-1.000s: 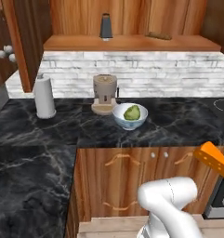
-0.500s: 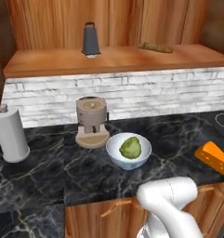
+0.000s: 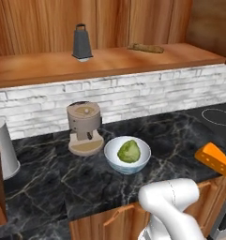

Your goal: Pick the cheese from the fridge and the cheese grater from the cabinet and place them next to the salad bowl.

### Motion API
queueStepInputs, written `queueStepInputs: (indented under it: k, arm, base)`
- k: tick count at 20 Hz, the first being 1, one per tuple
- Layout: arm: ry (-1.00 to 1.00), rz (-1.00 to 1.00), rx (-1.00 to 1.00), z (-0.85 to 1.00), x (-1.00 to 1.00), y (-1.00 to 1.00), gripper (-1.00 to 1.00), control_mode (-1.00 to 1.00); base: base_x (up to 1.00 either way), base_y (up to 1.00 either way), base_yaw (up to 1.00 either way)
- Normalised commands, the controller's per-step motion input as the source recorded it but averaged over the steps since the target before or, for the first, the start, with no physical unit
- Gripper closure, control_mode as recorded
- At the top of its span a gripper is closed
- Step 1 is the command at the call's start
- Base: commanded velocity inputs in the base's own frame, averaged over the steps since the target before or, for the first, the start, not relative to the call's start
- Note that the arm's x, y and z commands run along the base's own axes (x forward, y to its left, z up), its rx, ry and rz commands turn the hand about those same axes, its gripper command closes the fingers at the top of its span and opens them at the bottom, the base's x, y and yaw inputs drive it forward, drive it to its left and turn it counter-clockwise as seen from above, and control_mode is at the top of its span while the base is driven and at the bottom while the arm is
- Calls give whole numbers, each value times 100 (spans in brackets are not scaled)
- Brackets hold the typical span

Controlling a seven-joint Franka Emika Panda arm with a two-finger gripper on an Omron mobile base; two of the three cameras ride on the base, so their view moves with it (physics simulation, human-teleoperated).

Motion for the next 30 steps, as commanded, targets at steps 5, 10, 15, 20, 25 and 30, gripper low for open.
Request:
queueStepInputs:
  k: [5,10,15,20,25,30]
  arm:
    - [0,0,0,0,0,0,100,100]
    - [0,0,0,0,3,0,100,-100]
    - [1,0,0,0,29,-3,100,-100]
    - [1,-1,0,0,36,-12,100,-100]
    - [2,-3,0,-2,36,-33,100,-100]
    - [16,0,0,-9,67,-12,100,-100]
  base:
    - [52,12,-13]
    - [7,0,0]
    - [0,0,0]
    - [0,0,0]
    - [0,0,0]
    - [0,0,0]
